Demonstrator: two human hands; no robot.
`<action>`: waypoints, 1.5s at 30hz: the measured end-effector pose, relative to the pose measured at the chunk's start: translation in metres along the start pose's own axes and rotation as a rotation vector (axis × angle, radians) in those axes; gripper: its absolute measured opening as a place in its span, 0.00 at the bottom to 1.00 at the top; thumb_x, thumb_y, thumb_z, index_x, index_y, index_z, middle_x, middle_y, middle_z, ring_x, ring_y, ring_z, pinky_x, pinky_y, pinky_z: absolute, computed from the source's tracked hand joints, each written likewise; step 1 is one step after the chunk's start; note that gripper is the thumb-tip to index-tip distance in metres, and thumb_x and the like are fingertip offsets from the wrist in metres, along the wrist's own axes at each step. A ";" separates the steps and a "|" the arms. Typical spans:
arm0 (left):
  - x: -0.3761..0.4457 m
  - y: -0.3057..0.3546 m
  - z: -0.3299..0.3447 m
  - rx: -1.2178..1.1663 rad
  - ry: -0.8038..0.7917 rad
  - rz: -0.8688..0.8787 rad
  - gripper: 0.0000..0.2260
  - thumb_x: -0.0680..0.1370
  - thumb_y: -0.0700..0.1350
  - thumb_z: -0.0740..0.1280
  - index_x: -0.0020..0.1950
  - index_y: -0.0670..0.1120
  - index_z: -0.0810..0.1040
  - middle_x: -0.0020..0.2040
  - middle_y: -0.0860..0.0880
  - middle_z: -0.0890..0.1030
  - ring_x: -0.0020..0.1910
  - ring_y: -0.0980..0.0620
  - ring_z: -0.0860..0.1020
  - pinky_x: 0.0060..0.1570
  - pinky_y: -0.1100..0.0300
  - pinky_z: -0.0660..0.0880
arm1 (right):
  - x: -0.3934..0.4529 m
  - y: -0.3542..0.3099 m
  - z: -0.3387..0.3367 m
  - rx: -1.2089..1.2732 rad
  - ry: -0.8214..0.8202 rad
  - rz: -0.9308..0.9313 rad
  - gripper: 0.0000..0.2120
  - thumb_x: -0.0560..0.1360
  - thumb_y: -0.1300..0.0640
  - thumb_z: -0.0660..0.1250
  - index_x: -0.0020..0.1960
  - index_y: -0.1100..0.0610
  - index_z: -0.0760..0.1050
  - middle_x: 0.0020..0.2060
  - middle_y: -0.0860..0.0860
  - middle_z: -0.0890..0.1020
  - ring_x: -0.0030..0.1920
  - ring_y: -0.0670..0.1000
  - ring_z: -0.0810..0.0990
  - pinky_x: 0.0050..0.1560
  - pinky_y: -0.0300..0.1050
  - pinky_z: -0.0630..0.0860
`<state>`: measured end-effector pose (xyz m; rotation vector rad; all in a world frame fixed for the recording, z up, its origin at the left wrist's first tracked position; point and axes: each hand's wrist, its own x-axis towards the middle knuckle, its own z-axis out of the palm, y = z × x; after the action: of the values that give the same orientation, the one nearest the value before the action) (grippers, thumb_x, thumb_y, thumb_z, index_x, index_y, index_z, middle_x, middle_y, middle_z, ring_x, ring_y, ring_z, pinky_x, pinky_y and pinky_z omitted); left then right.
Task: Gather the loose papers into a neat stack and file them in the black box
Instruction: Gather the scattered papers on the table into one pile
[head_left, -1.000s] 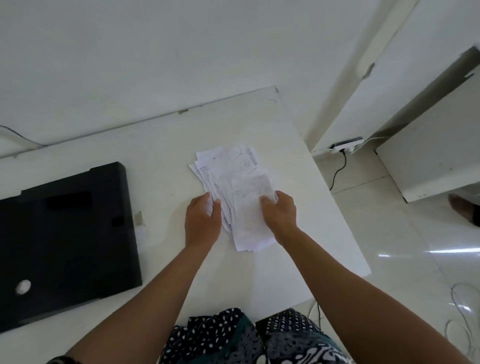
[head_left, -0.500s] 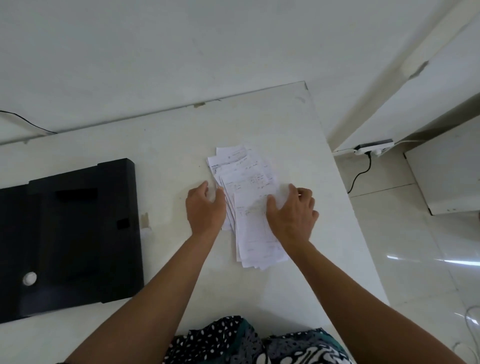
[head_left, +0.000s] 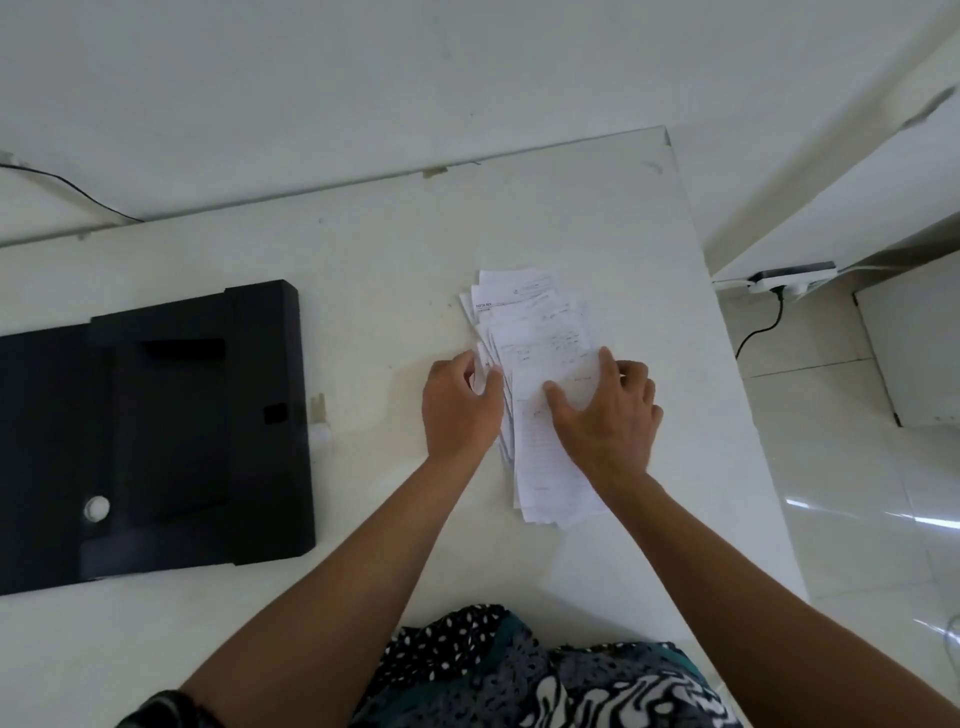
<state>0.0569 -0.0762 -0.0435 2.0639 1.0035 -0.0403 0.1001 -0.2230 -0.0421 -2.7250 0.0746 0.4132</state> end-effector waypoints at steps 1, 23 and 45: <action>-0.003 -0.001 0.002 -0.008 0.000 0.002 0.10 0.78 0.52 0.67 0.52 0.47 0.82 0.50 0.50 0.81 0.49 0.53 0.79 0.47 0.59 0.74 | -0.004 0.001 0.003 -0.003 -0.002 -0.010 0.36 0.74 0.34 0.66 0.75 0.52 0.64 0.65 0.54 0.71 0.64 0.57 0.70 0.63 0.54 0.67; 0.098 0.045 -0.003 0.505 -0.229 0.578 0.21 0.80 0.56 0.64 0.69 0.47 0.76 0.65 0.46 0.75 0.66 0.44 0.72 0.66 0.49 0.67 | -0.050 0.016 0.001 -0.030 0.065 0.122 0.53 0.67 0.23 0.62 0.80 0.53 0.53 0.73 0.52 0.65 0.72 0.55 0.66 0.70 0.55 0.64; 0.049 0.020 -0.011 0.297 -0.320 0.522 0.23 0.81 0.53 0.66 0.73 0.44 0.74 0.67 0.45 0.76 0.69 0.46 0.72 0.68 0.54 0.69 | -0.087 0.032 0.010 0.103 0.045 0.275 0.32 0.75 0.37 0.65 0.74 0.50 0.65 0.66 0.51 0.70 0.67 0.55 0.69 0.66 0.55 0.68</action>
<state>0.1007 -0.0439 -0.0405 2.4330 0.2583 -0.2516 0.0107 -0.2493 -0.0363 -2.6280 0.4741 0.4111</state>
